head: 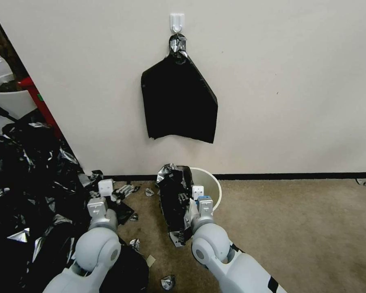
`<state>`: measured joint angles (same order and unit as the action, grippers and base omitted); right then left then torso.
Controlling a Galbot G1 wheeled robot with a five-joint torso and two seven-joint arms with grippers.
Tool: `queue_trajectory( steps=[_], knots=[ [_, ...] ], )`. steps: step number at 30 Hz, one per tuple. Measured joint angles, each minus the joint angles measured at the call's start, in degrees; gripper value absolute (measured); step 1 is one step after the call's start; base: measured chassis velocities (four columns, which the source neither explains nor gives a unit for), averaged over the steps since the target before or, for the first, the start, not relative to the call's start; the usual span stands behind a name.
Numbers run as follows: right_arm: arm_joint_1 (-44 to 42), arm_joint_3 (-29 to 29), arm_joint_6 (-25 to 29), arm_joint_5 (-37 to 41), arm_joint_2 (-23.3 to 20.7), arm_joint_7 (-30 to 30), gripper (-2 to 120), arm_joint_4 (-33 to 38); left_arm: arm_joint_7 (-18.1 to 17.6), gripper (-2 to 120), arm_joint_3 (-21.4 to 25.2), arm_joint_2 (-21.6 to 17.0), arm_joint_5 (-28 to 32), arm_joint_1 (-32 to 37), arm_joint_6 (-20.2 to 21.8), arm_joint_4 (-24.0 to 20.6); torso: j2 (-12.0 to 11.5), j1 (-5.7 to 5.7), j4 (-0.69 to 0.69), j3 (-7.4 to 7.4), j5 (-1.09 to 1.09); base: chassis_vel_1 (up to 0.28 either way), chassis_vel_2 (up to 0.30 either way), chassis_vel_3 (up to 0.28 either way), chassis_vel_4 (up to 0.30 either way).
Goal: Place a trash bag onto the trash bin.
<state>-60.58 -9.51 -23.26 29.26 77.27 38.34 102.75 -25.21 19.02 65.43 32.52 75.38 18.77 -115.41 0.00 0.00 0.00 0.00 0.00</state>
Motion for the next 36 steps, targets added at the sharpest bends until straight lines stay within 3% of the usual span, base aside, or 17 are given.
queue_trajectory(
  steps=[5,11,17,24,36],
  knots=[
    [-0.6,0.6,1.0,-1.1,-0.5,-1.6,17,0.0,4.0,100,-2.4,0.4,3.3,-1.5,1.1,1.8,0.0,0.00,0.00,0.00,0.00,0.000,0.000,0.000,0.000],
    [-1.2,1.1,2.4,-2.1,-0.7,-3.1,0,-0.3,5.9,100,-4.6,1.9,5.9,-3.0,4.2,3.2,0.0,0.00,0.00,0.00,0.00,0.000,0.000,0.000,0.000],
    [-1.8,1.9,7.3,-7.9,-0.3,-4.6,0,-1.7,5.3,100,-5.8,4.6,9.6,-5.0,9.9,4.7,0.0,0.00,0.00,0.00,0.00,0.000,0.000,0.000,0.000],
    [-2.8,1.6,8.2,-10.4,0.4,-5.4,0,-1.8,2.8,100,-7.5,7.1,10.5,-6.3,13.7,6.4,0.0,0.00,0.00,0.00,0.00,0.000,0.000,0.000,0.000],
    [-3.6,1.7,8.9,-11.5,0.6,-5.6,0,-1.9,-0.4,60,-8.2,11.6,13.7,-8.6,15.2,11.9,0.0,0.00,0.00,-0.01,0.00,0.000,0.000,0.000,0.000]
  ],
)
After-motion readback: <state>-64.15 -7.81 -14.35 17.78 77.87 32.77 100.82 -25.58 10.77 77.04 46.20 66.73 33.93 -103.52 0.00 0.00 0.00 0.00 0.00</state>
